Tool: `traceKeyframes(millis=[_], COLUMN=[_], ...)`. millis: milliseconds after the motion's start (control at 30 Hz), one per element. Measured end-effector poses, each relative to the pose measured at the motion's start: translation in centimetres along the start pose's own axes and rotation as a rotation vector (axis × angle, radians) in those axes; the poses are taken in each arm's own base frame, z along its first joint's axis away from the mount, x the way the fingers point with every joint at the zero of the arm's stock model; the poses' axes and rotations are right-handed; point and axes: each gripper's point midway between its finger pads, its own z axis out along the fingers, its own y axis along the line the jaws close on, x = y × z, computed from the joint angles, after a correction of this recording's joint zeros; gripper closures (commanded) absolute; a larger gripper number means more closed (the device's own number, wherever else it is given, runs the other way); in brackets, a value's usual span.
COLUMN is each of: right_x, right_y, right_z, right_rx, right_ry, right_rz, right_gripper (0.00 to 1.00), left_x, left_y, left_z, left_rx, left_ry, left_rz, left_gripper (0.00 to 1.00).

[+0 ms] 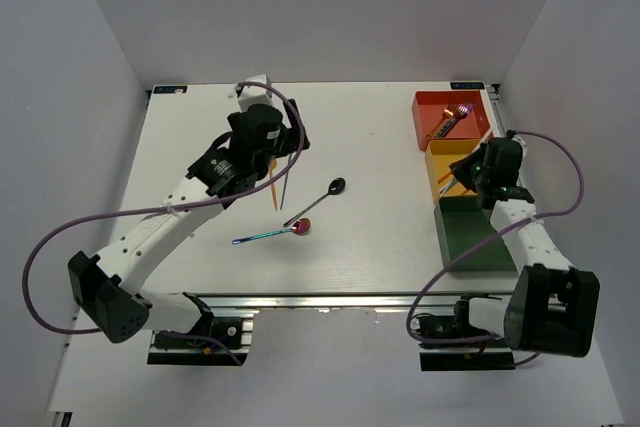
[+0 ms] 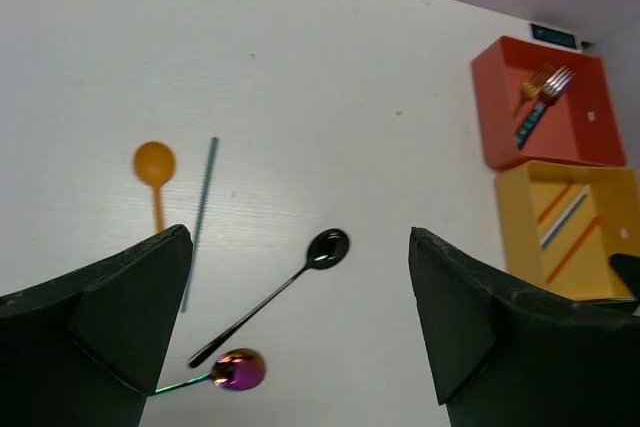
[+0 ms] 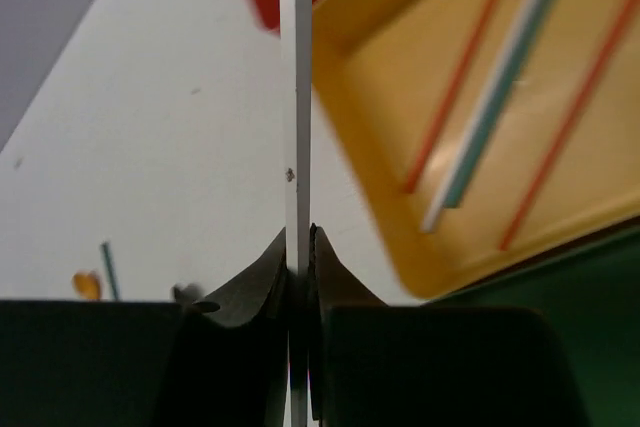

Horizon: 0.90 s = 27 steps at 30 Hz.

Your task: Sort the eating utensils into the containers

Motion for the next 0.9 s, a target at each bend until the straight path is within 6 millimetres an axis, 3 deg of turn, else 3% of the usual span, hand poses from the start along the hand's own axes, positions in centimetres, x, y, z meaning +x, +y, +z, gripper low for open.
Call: traceKeyframes(millis=[100, 200, 333, 467, 500, 533, 567, 633, 733, 900], right_x=[-0.9, -1.1, -1.9, -2.7, -2.8, -2.8, -2.8, -2.8, -2.7, -2.5], right_y=[-4.4, -6.7, -7.3, -7.1, -7.0, -7.0, -7.0, -7.2, -7.4, -7.7], right_z=[1.5, 3.5, 5.8, 7.2, 7.3, 7.5, 7.6, 7.6, 7.5, 7.2], right_rx=[0.151, 0.244, 0.278, 0.283, 0.282, 0.284, 0.285, 0.292, 0.305, 0.326], right_ry=[0.002, 0.047, 0.068, 0.073, 0.073, 0.075, 0.076, 0.078, 0.081, 0.095], right_rz=[0.048, 0.075, 0.084, 0.086, 0.086, 0.086, 0.091, 0.091, 0.088, 0.084], right_gripper=[1.0, 1.0, 1.0, 0.99, 0.93, 0.72, 0.61, 0.45, 0.32, 0.26], left_x=[0.7, 2.3, 3.7, 3.9, 3.9, 3.9, 3.9, 4.0, 4.2, 4.8], left_y=[2.2, 4.4, 6.2, 7.1, 7.2, 7.3, 7.4, 7.4, 7.5, 6.8], left_z=[-1.2, -1.7, -1.9, -2.1, -2.2, -2.2, -2.2, -2.2, -2.0, -0.5], left_rx=[-0.055, -0.118, -0.174, -0.203, -0.208, -0.211, -0.213, -0.215, -0.219, -0.228], left_ry=[0.014, 0.049, 0.094, 0.105, 0.106, 0.107, 0.108, 0.11, 0.117, 0.145], left_rz=[0.055, 0.118, 0.194, 0.238, 0.247, 0.252, 0.257, 0.264, 0.273, 0.291], left_gripper=[0.02, 0.02, 0.02, 0.02, 0.02, 0.02, 0.02, 0.02, 0.02, 0.02])
